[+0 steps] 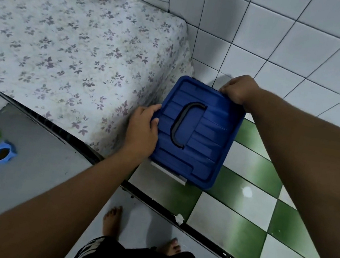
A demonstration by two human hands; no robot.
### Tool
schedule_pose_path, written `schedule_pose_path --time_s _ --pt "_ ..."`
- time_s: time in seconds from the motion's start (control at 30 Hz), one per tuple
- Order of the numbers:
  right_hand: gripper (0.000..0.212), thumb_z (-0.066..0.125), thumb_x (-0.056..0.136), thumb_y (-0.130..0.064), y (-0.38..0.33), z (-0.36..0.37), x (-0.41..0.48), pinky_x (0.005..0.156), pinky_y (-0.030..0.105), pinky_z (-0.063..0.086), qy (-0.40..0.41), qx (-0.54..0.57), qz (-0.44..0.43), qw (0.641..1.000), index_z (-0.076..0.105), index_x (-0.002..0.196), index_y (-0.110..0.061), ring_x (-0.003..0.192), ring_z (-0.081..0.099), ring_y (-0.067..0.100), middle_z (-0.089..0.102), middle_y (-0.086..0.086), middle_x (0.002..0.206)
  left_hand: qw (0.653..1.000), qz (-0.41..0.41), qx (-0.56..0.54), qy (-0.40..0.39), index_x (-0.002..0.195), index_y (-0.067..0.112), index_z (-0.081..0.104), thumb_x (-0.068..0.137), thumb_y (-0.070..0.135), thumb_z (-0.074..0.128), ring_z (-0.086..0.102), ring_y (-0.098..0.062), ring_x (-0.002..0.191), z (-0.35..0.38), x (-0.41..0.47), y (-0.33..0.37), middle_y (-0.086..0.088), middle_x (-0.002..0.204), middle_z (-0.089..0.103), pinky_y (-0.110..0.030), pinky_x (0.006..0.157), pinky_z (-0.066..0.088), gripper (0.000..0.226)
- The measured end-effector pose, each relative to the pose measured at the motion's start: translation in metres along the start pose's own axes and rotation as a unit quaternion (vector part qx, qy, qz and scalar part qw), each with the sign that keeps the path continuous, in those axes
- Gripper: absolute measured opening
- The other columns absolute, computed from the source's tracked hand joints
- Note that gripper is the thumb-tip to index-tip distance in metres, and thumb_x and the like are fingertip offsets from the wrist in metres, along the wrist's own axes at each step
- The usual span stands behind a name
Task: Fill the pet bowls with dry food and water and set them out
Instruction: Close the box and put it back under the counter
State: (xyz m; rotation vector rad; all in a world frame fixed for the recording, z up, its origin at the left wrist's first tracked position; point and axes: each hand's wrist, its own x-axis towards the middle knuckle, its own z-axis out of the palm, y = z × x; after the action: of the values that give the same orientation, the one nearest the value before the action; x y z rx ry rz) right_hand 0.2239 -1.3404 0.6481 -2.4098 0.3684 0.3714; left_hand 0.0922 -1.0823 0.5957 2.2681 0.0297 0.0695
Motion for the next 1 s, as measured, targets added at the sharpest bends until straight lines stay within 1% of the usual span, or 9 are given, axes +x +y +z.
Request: schedule_pose_path --time_s 0.07,0.17,0.3,0.43,0.53,0.6,0.77,0.87,1.0 --pt "0.028 0.066 0.088 -0.017 -0.001 -0.008 0.001 0.079 0.03 0.046 -0.027 -0.008 0.005 1.0 0.072 0.115 -0.01 0.089 0.056 0.019 0.068 0.01 0.107 1.0 -0.007 -0.012 0.002 0.149 0.015 0.049 0.108 0.012 0.045 0.043 -0.007 0.116 0.001 0.0 0.0 -0.004 0.132 0.048 -0.003 0.094 0.029 0.041" --pt "0.025 0.069 0.089 -0.011 -0.005 -0.019 0.002 0.079 0.032 0.05 -0.085 -0.005 0.019 0.996 0.07 0.114 -0.006 0.092 0.059 0.022 0.067 0.009 0.111 1.0 -0.001 -0.015 0.003 0.152 0.011 0.047 0.108 0.011 0.044 0.043 -0.008 0.111 0.002 -0.002 -0.004 -0.001 0.123 0.043 0.01 0.083 0.025 0.043" --pt "0.017 0.067 0.092 -0.009 -0.009 -0.028 0.009 0.067 0.028 0.048 -0.158 -0.014 0.029 0.987 0.07 0.109 -0.012 0.087 0.059 0.019 0.066 0.004 0.1 1.0 0.004 -0.008 0.009 0.15 0.01 0.049 0.108 0.009 0.044 0.047 -0.012 0.109 0.002 -0.001 -0.005 -0.005 0.123 0.046 0.008 0.082 0.028 0.042" --pt "0.007 0.069 0.092 -0.018 -0.008 -0.029 0.022 0.081 0.033 0.052 -0.2 -0.044 0.023 0.978 0.071 0.097 -0.022 0.101 0.063 0.022 0.07 0.003 0.108 1.0 0.017 0.003 0.012 0.149 0.009 0.049 0.108 0.007 0.044 0.047 -0.011 0.106 0.003 -0.002 -0.005 -0.002 0.12 0.045 0.007 0.082 0.03 0.042" --pt "0.022 0.078 0.084 -0.027 -0.01 -0.035 0.026 0.094 0.039 0.051 -0.237 -0.053 0.022 0.97 0.074 0.105 -0.022 0.108 0.065 0.02 0.074 0.0 0.11 0.999 0.033 0.015 0.014 0.149 0.008 0.049 0.107 0.005 0.045 0.049 -0.013 0.101 0.003 -0.002 -0.005 -0.004 0.118 0.046 0.0 0.082 0.034 0.042" --pt "0.031 0.082 0.077 -0.026 -0.01 -0.038 0.027 0.093 0.039 0.052 -0.254 -0.058 0.019 0.965 0.074 0.107 -0.022 0.107 0.066 0.019 0.075 0.0 0.107 0.999 0.04 0.024 0.011 0.149 0.008 0.049 0.107 0.006 0.045 0.049 -0.015 0.098 0.003 0.0 -0.006 -0.006 0.117 0.048 -0.007 0.081 0.035 0.042" --pt "0.021 0.077 0.081 -0.006 -0.001 -0.029 0.034 0.087 0.036 0.052 -0.243 -0.036 0.001 0.969 0.073 0.097 -0.019 0.105 0.064 0.021 0.074 0.006 0.106 0.998 0.048 0.033 0.012 0.148 0.008 0.051 0.106 0.006 0.046 0.046 -0.011 0.093 0.003 0.0 -0.006 -0.002 0.113 0.047 0.001 0.078 0.035 0.042" --pt "0.017 0.075 0.084 -0.006 0.002 -0.024 0.034 0.082 0.033 0.052 -0.231 -0.021 -0.005 0.973 0.072 0.096 -0.019 0.099 0.064 0.021 0.073 0.007 0.104 0.998 0.05 0.031 0.016 0.147 0.005 0.052 0.106 0.003 0.047 0.047 -0.012 0.092 0.003 0.0 -0.006 -0.003 0.111 0.047 0.003 0.078 0.034 0.041" --pt "0.019 0.073 0.088 -0.01 0.006 -0.023 0.029 0.083 0.033 0.052 -0.229 0.016 -0.006 0.973 0.072 0.106 -0.015 0.097 0.064 0.02 0.072 0.006 0.106 0.998 0.051 0.025 0.017 0.145 0.004 0.053 0.104 0.0 0.048 0.048 -0.013 0.091 0.004 -0.002 -0.007 -0.005 0.108 0.05 0.001 0.078 0.036 0.041"
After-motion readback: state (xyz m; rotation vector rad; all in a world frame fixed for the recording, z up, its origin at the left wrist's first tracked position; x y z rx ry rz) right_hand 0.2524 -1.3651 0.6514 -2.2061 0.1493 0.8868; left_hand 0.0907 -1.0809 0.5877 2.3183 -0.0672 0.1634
